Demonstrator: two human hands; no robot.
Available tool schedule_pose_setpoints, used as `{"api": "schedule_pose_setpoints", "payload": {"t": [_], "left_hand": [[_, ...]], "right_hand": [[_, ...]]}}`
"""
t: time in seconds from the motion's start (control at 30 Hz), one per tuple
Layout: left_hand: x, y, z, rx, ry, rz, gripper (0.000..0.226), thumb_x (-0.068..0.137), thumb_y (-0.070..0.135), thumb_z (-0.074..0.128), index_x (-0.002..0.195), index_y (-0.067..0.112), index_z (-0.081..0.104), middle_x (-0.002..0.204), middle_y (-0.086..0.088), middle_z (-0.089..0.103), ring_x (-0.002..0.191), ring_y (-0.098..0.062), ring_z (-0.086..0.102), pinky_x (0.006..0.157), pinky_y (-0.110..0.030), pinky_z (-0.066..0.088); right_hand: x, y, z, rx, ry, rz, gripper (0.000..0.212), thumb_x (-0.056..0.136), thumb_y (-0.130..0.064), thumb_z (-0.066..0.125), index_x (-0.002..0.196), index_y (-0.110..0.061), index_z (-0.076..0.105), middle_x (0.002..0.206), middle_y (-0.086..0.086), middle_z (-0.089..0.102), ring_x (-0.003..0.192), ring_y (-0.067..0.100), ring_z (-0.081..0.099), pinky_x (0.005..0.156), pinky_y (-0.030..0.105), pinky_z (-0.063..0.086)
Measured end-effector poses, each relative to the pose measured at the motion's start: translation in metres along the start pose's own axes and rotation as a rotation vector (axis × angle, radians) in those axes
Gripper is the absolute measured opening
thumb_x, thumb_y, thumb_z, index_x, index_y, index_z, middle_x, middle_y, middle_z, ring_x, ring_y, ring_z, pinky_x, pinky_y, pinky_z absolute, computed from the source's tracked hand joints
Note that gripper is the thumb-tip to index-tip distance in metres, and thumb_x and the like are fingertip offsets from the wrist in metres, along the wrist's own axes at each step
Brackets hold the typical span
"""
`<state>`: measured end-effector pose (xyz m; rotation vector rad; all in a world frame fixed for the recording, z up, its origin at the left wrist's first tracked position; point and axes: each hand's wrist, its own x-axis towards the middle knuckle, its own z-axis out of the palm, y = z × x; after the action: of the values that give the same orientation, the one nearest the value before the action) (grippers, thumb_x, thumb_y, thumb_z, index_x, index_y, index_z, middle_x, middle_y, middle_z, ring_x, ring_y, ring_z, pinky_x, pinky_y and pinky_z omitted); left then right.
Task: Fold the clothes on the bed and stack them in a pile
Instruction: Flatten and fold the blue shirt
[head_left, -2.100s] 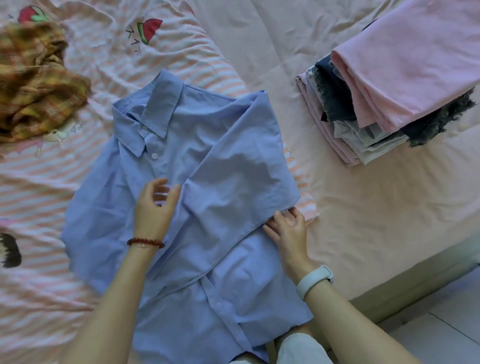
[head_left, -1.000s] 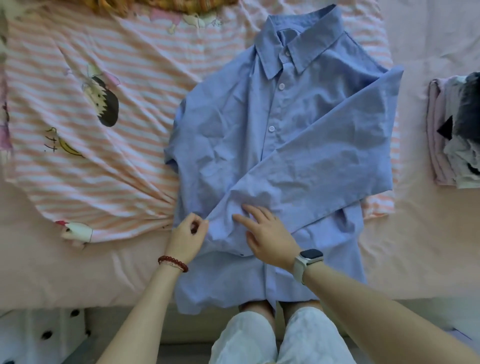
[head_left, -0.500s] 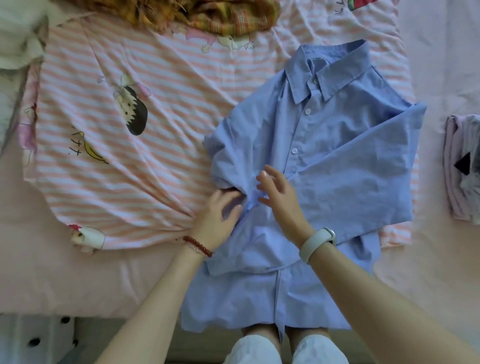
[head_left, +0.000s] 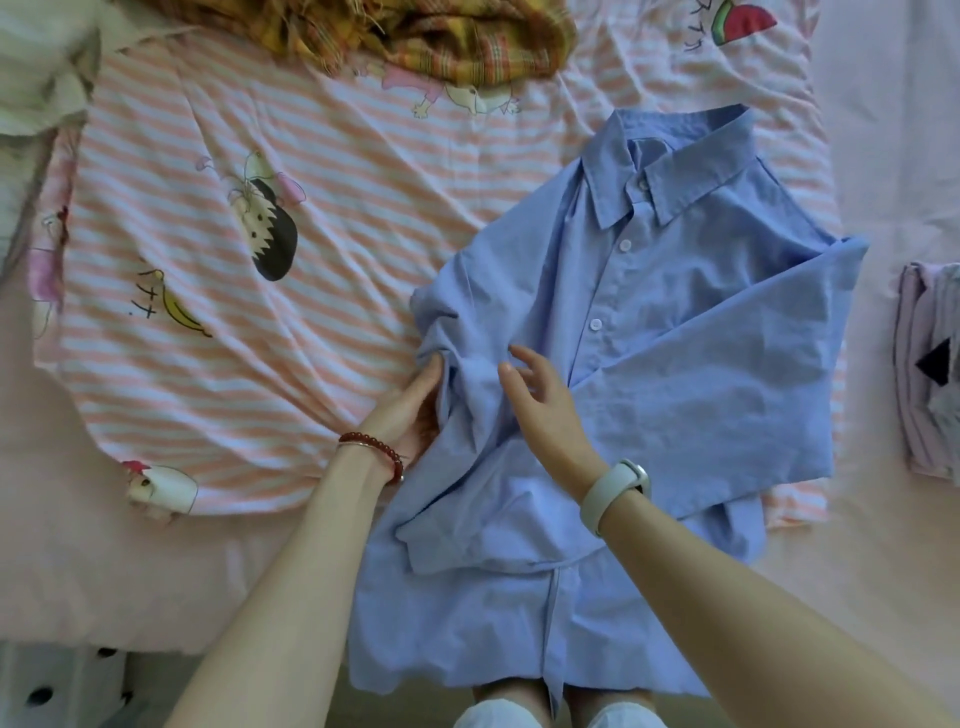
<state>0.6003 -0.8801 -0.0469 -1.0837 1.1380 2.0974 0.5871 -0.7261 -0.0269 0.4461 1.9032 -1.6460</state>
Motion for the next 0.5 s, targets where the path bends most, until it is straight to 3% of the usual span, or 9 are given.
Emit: {"api": "schedule_pose_setpoints", "payload": {"t": [0.1,0.13,0.2,0.27,0.3,0.37,0.4,0.47,0.5], "left_hand": [[-0.005,0.001,0.008,0.223,0.071,0.124,0.007,0.088,0.018,0.061,0.088,0.012,0.065,0.07,-0.006,0.06,0.056,-0.014,0.057,0.048,-0.018,0.044],[-0.008,0.004,0.006,0.33,0.131,0.176,0.009,0.087,0.015,0.062,0.078,0.014,0.064,0.062,-0.002,0.051,0.052,-0.014,0.046,0.046,-0.019,0.037],[-0.016,0.014,-0.004,0.436,0.2,0.232,0.017,0.086,0.013,0.063,0.069,0.014,0.062,0.06,-0.002,0.048,0.06,-0.018,0.043,0.056,-0.027,0.037],[-0.025,0.032,-0.013,0.4,0.264,0.295,0.01,0.084,0.006,0.063,0.076,0.011,0.065,0.066,-0.001,0.059,0.071,-0.021,0.053,0.065,-0.029,0.045],[-0.03,0.04,-0.016,0.402,0.335,0.376,0.007,0.083,0.001,0.063,0.087,0.006,0.066,0.072,0.001,0.061,0.073,-0.016,0.057,0.067,-0.022,0.048],[-0.044,0.052,-0.013,0.586,0.581,0.69,0.024,0.08,-0.005,0.062,0.104,-0.001,0.063,0.084,0.001,0.061,0.073,-0.004,0.056,0.067,-0.008,0.045],[-0.054,0.053,-0.007,0.736,0.655,0.897,0.027,0.079,-0.004,0.061,0.106,-0.001,0.063,0.089,-0.002,0.059,0.075,-0.005,0.054,0.069,-0.008,0.043],[-0.068,0.04,0.002,1.015,0.546,1.119,0.03,0.078,0.007,0.058,0.107,0.002,0.064,0.088,0.001,0.056,0.075,-0.006,0.049,0.071,-0.014,0.041],[-0.073,0.029,0.002,1.115,0.419,1.062,0.031,0.079,0.015,0.058,0.108,0.007,0.065,0.081,0.005,0.056,0.068,-0.004,0.047,0.068,-0.016,0.041]], "right_hand": [[0.0,-0.001,-0.005,0.094,-0.028,0.048,0.02,0.089,-0.033,0.059,0.106,-0.031,0.049,0.096,-0.014,0.059,0.083,-0.007,0.057,0.061,0.004,0.044],[0.0,-0.001,-0.005,0.065,-0.011,0.032,0.013,0.088,-0.026,0.061,0.098,-0.029,0.052,0.091,-0.01,0.062,0.077,-0.002,0.059,0.06,0.008,0.045],[0.003,-0.002,-0.005,-0.025,0.055,-0.002,0.012,0.087,-0.014,0.059,0.083,-0.024,0.055,0.078,-0.005,0.061,0.071,0.008,0.058,0.063,0.017,0.046],[0.005,-0.002,-0.004,-0.11,0.126,-0.016,0.016,0.086,-0.011,0.058,0.075,-0.021,0.053,0.072,-0.005,0.057,0.069,0.01,0.053,0.064,0.018,0.043],[0.007,-0.002,-0.002,-0.136,0.153,-0.028,0.017,0.086,-0.012,0.059,0.073,-0.021,0.052,0.07,-0.006,0.056,0.066,0.009,0.052,0.061,0.014,0.041],[0.008,-0.003,0.003,-0.172,0.191,-0.071,0.018,0.086,-0.013,0.06,0.072,-0.022,0.052,0.068,-0.009,0.056,0.063,0.003,0.051,0.055,0.006,0.038],[0.009,-0.003,0.006,-0.196,0.194,-0.084,0.016,0.086,-0.012,0.059,0.074,-0.021,0.053,0.069,-0.011,0.055,0.065,0.002,0.051,0.056,0.004,0.037],[0.01,-0.005,0.011,-0.243,0.175,-0.074,0.007,0.087,-0.01,0.055,0.086,-0.017,0.054,0.076,-0.012,0.055,0.071,0.005,0.052,0.059,0.003,0.035],[0.01,-0.006,0.013,-0.264,0.168,-0.062,0.01,0.088,-0.009,0.053,0.096,-0.015,0.055,0.084,-0.01,0.055,0.078,0.009,0.052,0.062,0.005,0.034]]}}
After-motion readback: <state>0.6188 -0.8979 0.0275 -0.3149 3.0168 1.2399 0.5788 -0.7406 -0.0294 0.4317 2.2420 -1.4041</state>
